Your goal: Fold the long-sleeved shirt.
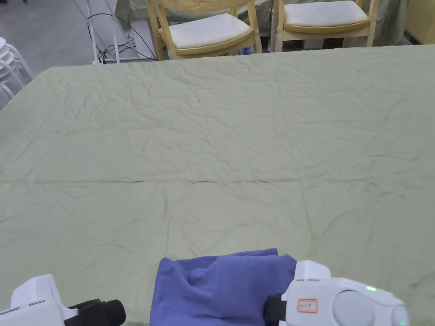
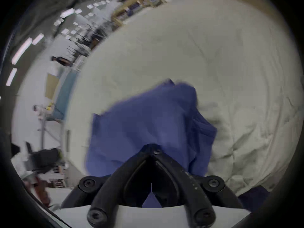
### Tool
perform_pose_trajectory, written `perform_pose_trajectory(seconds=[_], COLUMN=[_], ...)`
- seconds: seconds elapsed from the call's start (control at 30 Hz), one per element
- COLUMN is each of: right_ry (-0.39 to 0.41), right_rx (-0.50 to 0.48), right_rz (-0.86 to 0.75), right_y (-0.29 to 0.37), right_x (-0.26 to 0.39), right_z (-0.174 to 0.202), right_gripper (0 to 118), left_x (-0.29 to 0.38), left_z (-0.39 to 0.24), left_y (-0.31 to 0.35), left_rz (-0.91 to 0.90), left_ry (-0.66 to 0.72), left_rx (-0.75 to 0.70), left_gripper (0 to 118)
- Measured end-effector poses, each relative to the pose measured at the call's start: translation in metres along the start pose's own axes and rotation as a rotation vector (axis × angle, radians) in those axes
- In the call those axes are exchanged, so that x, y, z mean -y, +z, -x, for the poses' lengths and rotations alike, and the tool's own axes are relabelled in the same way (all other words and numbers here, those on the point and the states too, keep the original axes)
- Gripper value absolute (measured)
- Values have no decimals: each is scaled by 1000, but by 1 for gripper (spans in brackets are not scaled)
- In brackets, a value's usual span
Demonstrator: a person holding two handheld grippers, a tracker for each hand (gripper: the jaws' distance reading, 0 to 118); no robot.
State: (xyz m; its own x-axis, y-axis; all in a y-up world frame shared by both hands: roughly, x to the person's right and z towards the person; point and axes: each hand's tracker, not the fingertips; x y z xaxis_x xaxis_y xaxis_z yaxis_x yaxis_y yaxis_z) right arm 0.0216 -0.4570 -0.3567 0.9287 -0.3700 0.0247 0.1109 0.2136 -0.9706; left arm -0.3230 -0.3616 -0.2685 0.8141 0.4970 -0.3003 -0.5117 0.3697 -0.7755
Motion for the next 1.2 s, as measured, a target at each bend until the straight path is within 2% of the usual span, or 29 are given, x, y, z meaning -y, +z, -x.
perform_pose_trajectory(seconds=[0.03, 0.07, 0.13, 0.27, 0.3, 0.33, 0.37, 0.4, 0.43, 0.47, 0.6, 0.63, 0.7, 0.8, 0.83, 0.87, 0.9, 1.03, 1.13, 1.2], right_ry=[-54, -118, -60, -75, -79, -87, -92, -98, -111, -127, -161, -165, -180, -205, -211, -219, -218, -111, -2, 12], right_rx=[-21, -100, -92, -116, -128, -140, -150, -162, -173, -187, -223, -230, -245, -265, -270, -279, -270, -206, -235, -256], right_rz=[37, -1, -24, -16, -15, -13, -12, -12, -12, -12, -12, -12, -9, -3, 0, 6, 11, -32, -110, -121], right_y=[-13, -14, -5, -7, -6, -6, -6, -7, -7, -7, -8, -7, -7, -8, -7, -5, -1, 20, 40, 46], right_x=[6, 10, 8, 6, 6, 5, 5, 6, 7, 7, 9, 10, 11, 13, 13, 13, 13, 15, 20, 25], right_z=[-7, -14, -13, -20, -22, -25, -27, -30, -32, -34, -42, -43, -46, -51, -51, -51, -49, -29, -1, 19], right_gripper=[2, 2, 2, 2, 2, 2, 2, 2, 2, 2, 2, 2, 2, 2, 2, 2, 2, 2, 2, 2], left_x=[2, 3, 3, -1, -1, -2, -6, -7, -9, -12, -15, -13, -5, 6, 9, 12, 15, 17, -13, -25], left_z=[-2, -4, -11, -18, -20, -22, -16, -18, -22, -24, -25, -23, -26, -52, -57, -59, -62, -61, -38, -24], left_y=[-4, -8, -13, -28, -32, -37, -49, -58, -64, -76, -131, -142, -167, -148, -140, -133, -122, -99, -69, -51], left_rz=[15, 20, 27, 45, 50, 49, 32, 8, -34, -18, 165, 215, 312, 194, 135, 120, 137, 165, 115, 124], left_ry=[4, 6, 5, 6, 6, 4, -2, -37, -72, -100, -73, -75, -98, -277, -332, -333, -283, -232, -126, -124], left_rx=[10, 15, 28, 55, 63, 66, 62, 21, -33, -14, -18, 1, -48, -178, -194, -63, 2, 29, 96, 103], left_gripper=[3, 3, 3, 3, 17, 48, 88, 118, 114, 111, 112, 109, 104, 97, 77, 41, 8, 8, 8, 8])
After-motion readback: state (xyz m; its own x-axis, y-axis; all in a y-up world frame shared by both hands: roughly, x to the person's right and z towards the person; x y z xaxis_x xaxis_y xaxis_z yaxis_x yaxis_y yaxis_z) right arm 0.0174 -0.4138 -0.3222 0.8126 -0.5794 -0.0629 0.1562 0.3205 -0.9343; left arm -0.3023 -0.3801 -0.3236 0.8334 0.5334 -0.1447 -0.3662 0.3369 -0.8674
